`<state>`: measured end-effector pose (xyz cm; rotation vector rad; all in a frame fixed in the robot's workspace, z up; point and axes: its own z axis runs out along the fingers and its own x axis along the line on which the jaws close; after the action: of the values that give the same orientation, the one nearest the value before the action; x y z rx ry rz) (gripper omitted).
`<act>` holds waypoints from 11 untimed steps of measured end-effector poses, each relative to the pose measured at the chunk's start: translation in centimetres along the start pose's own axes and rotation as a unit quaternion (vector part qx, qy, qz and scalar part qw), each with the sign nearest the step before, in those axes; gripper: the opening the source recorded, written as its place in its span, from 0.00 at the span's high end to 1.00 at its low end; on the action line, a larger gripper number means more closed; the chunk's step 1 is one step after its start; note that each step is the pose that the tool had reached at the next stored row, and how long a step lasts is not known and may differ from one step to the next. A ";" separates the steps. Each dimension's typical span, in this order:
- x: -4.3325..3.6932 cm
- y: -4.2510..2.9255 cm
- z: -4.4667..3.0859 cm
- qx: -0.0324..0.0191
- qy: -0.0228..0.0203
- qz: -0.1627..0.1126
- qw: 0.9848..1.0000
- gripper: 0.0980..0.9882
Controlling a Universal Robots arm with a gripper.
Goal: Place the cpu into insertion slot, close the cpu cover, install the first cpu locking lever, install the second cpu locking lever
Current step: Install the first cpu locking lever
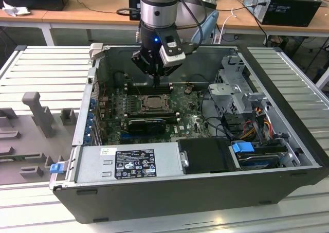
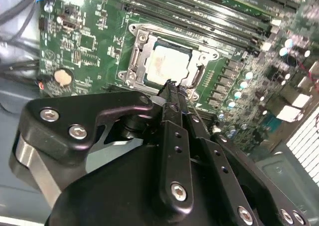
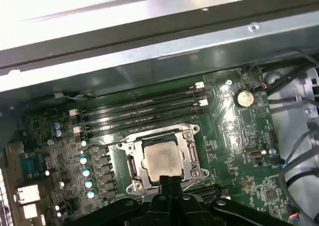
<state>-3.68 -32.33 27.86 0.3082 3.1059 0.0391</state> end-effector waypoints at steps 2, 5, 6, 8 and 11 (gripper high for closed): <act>0.00 0.00 0.03 0.000 0.001 -0.018 1.000 0.99; 0.00 0.01 0.05 -0.001 0.001 -0.033 0.999 0.99; 0.00 0.00 0.05 -0.001 0.001 -0.035 0.999 0.99; 0.00 0.00 0.05 -0.001 0.001 -0.037 0.999 0.99; 0.18 -0.03 0.07 -0.001 0.001 -0.037 0.999 0.99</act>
<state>-3.86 -32.32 27.79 0.1928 3.1160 0.0406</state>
